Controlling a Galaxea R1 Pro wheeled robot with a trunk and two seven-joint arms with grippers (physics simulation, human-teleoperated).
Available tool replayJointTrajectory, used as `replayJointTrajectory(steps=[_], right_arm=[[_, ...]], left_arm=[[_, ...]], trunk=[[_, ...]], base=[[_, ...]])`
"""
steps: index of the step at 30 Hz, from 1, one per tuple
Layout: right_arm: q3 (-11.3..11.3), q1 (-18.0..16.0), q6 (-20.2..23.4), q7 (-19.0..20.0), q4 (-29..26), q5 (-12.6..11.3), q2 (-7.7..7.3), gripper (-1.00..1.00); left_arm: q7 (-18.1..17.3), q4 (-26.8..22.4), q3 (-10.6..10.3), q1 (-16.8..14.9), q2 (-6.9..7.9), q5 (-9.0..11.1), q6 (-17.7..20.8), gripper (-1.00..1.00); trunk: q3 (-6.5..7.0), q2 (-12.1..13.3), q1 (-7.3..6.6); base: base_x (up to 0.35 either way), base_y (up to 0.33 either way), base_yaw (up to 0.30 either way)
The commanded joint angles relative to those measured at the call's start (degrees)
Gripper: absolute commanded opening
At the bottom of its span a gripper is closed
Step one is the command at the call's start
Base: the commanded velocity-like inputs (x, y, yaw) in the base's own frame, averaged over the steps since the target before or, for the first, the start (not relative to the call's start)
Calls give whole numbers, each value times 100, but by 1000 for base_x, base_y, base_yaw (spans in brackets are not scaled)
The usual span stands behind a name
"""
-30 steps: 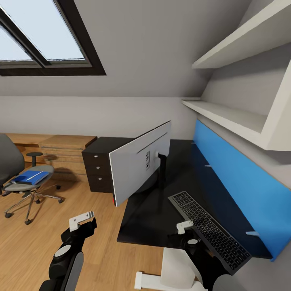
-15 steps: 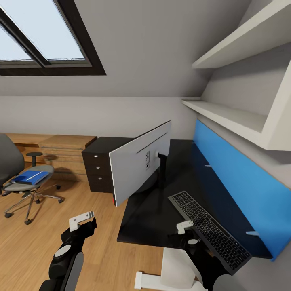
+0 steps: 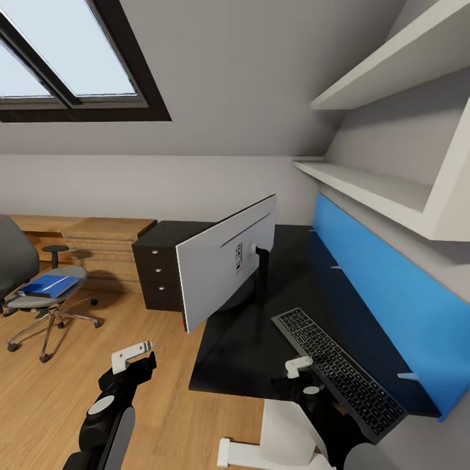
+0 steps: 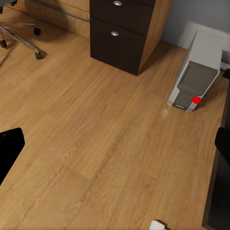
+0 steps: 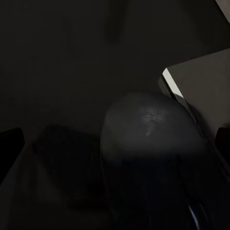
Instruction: In the bedroom, organize the workspace by keeping the computer under the desk, ensuring the monitor is on the desk, placing the keyboard on the desk next to the monitor, placing the mouse on the desk next to the keyboard, moving the folder from the swivel chair onto the desk next to the mouse, stacking the notebook on top of the folder with the pen on top of the notebook, and positioning the swivel chair next to the desk.
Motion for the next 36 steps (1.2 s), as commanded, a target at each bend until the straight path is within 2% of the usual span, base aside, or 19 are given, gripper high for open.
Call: replayJointTrajectory(steps=[1,8,9,36], right_arm=[[32,-3,38,-37,-10,-10,-4,100],[32,-3,41,-38,-17,-4,-4,100],[32,-3,41,-38,-17,-3,-4,-100],[40,-3,76,-30,-19,-1,7,-100]], left_arm=[[37,-7,1,-4,-3,60,17,100],[37,-7,1,-4,-3,60,17,100],[37,-7,1,-4,-3,60,17,100],[37,33,9,-4,12,57,26,100]], trunk=[[-7,-5,0],[-7,-5,0],[-7,-5,0],[-7,-5,0]], base=[[0,0,0],[0,0,0],[0,0,0],[0,0,0]])
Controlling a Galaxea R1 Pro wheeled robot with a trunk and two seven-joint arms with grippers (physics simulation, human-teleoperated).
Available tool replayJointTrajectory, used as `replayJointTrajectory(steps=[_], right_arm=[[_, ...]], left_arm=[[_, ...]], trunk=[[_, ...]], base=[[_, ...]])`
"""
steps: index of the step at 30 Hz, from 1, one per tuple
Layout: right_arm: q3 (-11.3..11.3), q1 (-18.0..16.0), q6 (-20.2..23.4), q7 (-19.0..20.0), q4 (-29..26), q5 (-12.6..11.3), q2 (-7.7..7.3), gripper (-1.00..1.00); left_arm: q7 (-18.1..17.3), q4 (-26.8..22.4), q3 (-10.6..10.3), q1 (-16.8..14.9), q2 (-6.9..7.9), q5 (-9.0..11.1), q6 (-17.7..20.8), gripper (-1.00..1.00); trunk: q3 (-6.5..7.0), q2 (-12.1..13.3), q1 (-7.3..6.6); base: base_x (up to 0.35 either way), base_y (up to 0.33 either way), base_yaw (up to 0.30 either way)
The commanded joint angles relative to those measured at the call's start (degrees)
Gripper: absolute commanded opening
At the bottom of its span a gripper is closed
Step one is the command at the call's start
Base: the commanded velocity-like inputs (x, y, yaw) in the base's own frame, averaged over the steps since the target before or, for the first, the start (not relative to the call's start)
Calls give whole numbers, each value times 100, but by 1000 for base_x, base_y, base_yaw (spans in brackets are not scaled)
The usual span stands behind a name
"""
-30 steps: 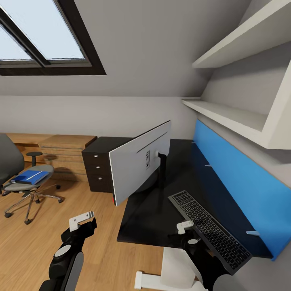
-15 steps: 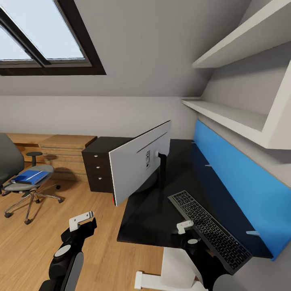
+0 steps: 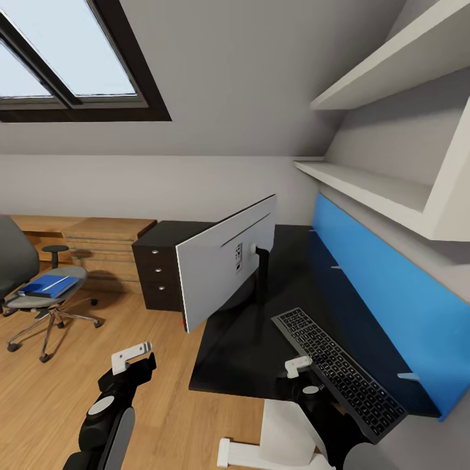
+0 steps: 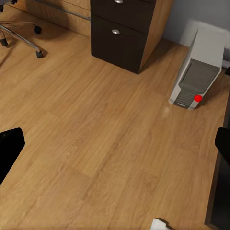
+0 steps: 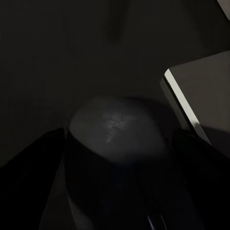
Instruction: In the bedroom, organize the workspace by keeping the computer under the desk, ensuring the monitor is on the desk, placing the keyboard on the desk next to the monitor, placing the mouse on the desk next to the keyboard, moving the folder from the swivel chair onto the desk next to the mouse, stacking the notebook on top of the folder with the pen on top of the notebook, and positioning the swivel chair next to the desk.
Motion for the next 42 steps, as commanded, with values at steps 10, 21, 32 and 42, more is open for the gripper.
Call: replayJointTrajectory(steps=[10,21,32,42], right_arm=[[32,-1,36,-37,-5,-39,2,-100],[32,-1,24,-42,-6,-39,6,-100],[54,201,0,-1002,-1304,-69,124,-100],[167,835,-10,-1513,-2104,-94,429,-100]], left_arm=[[37,-4,8,-5,9,63,17,100],[37,-4,10,-5,9,63,17,100],[37,-42,27,32,9,55,-28,100],[37,-74,133,109,9,62,-30,100]], trunk=[[-8,-5,1],[172,397,-219],[369,838,-461],[549,1239,-680]], base=[[0,0,0],[0,0,0],[0,0,0],[-152,0,0]])
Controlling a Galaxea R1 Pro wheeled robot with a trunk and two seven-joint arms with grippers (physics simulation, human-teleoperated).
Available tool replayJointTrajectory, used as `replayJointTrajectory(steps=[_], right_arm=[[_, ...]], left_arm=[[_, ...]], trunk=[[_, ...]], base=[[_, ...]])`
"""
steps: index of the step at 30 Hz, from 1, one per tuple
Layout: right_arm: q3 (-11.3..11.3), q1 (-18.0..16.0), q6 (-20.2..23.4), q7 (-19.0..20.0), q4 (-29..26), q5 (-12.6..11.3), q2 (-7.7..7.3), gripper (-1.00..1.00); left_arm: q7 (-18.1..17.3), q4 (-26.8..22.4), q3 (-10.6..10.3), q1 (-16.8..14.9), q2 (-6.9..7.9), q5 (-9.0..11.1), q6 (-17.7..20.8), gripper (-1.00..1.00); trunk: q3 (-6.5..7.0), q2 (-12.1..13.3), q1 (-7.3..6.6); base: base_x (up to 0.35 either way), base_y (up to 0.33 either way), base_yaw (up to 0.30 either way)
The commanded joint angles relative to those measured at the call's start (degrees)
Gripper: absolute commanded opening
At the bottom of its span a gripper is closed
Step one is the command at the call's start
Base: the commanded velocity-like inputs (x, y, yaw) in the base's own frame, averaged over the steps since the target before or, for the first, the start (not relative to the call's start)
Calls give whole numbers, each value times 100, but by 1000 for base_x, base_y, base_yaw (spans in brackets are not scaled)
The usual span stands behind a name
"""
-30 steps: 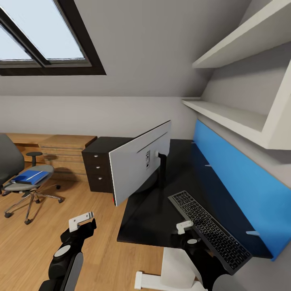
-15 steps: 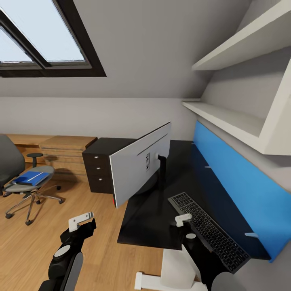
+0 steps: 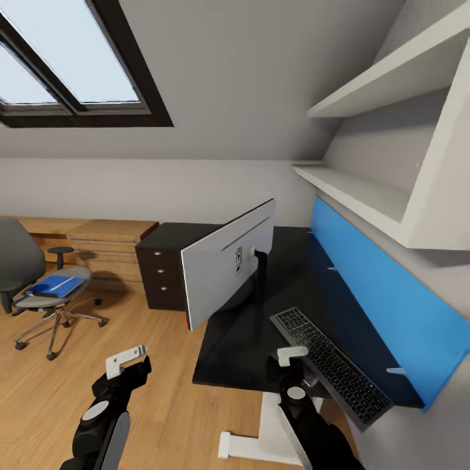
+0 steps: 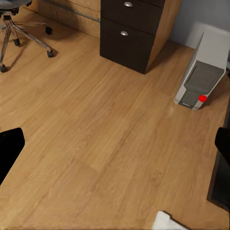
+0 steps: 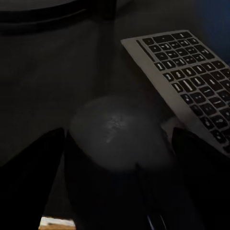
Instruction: In the bedroom, organize the workspace by keeping the computer under the desk, ensuring the monitor is on the desk, placing the keyboard on the desk next to the monitor, placing the mouse on the desk next to the keyboard, moving the folder from the swivel chair onto the desk next to the mouse, stacking the notebook on top of the folder with the pen on top of the notebook, and positioning the swivel chair next to the desk.
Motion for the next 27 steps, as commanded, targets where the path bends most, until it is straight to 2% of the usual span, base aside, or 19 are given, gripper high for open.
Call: replayJointTrajectory(steps=[1,4,6,7,10,12,13,14,15,16,27], right_arm=[[96,18,34,-43,-27,-13,37,-100],[284,49,25,-39,-48,-20,100,-100],[375,59,13,6,-52,-33,153,-100],[417,63,2,51,-54,-101,231,-100],[431,65,-67,63,-54,-135,261,-100],[435,65,-135,68,-55,-144,267,-100],[453,71,-245,50,-16,-161,315,-100],[454,71,-247,44,-14,-161,315,-100],[455,73,-249,33,-7,-158,315,-100],[466,105,-251,27,65,-153,315,-100],[540,115,-260,13,112,-144,315,-100]], left_arm=[[37,-8,33,-4,-3,62,18,100],[32,6,130,-3,-3,62,31,100],[26,63,288,-3,3,66,43,100],[2,149,697,-3,7,75,50,100],[-23,182,1000,-3,-1,79,56,100],[-33,258,1078,7,-2,75,58,100],[-357,1100,1167,905,252,25,-247,100],[-458,1356,1164,932,303,13,-500,100],[-612,1812,1133,961,399,-1,-1214,100],[-712,2186,1040,978,456,-39,-2085,100],[-716,2336,1023,981,441,-51,-2244,100]], trunk=[[10,35,-25],[64,155,-91],[100,235,-135],[118,276,-157],[172,396,-222],[190,436,-244],[190,436,-244],[190,436,-244],[189,436,-244],[184,436,-244],[101,436,-244]], base=[[-319,0,0],[-328,19,0],[-334,64,0],[-336,86,0],[-336,85,0],[-261,49,0],[-4,1,245],[-2,0,253],[-1,64,262],[-85,271,223],[-6,320,125]])
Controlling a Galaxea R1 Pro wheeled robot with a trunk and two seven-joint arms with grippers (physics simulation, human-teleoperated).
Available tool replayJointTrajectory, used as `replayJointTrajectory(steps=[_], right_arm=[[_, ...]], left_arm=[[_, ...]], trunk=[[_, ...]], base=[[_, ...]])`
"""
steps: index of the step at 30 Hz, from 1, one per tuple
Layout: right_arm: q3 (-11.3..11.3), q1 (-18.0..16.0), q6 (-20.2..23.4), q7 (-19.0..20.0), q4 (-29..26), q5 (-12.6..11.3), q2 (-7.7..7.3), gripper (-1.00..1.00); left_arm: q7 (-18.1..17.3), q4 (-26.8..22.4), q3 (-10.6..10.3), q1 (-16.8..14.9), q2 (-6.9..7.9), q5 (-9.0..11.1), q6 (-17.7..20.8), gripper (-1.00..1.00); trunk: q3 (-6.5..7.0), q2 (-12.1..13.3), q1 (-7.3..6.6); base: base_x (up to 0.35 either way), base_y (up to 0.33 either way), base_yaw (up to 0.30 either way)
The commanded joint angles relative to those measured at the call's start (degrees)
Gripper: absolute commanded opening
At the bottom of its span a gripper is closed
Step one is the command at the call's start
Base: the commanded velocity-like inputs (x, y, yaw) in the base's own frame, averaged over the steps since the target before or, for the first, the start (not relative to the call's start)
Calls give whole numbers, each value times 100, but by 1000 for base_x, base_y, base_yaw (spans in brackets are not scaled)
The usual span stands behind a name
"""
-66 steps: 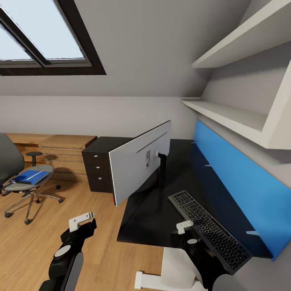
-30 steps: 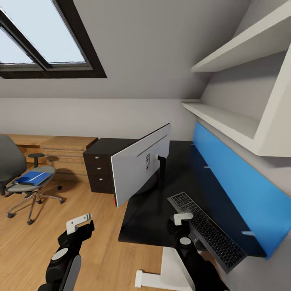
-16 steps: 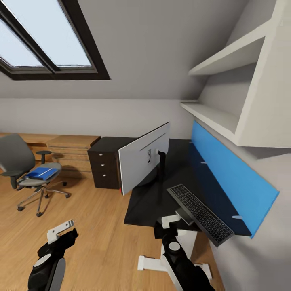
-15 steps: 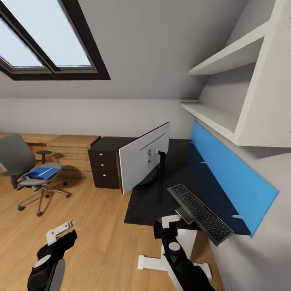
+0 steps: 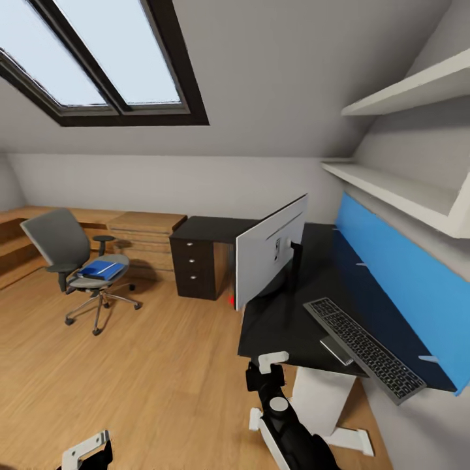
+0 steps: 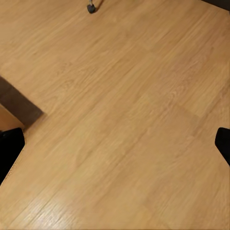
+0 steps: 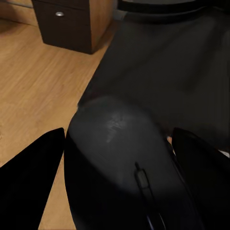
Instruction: In the bedroom, organize the workspace by keeping the computer under the desk, ensuring the monitor is on the desk, placing the keyboard on the desk next to the monitor, placing the mouse on the desk next to the keyboard, moving the folder from the swivel chair onto the desk next to the mouse, stacking the notebook on top of the folder with the pen on top of the notebook, and positioning the swivel chair next to the desk.
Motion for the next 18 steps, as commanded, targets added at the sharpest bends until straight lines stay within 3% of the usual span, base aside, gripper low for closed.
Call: replayJointTrajectory(steps=[1,12,18], right_arm=[[18,-8,30,-42,-6,-26,0,-100],[21,-6,30,-41,-4,-34,0,-100],[25,-4,30,-34,10,-35,0,-100]], left_arm=[[16,-5,0,1,-3,53,23,100],[37,102,-3,1,-9,49,-1,100],[32,298,-173,1,-43,45,-549,100]], trunk=[[-16,-7,2],[-55,-7,2],[-62,-7,2]], base=[[101,329,25],[153,318,4],[165,316,42]])
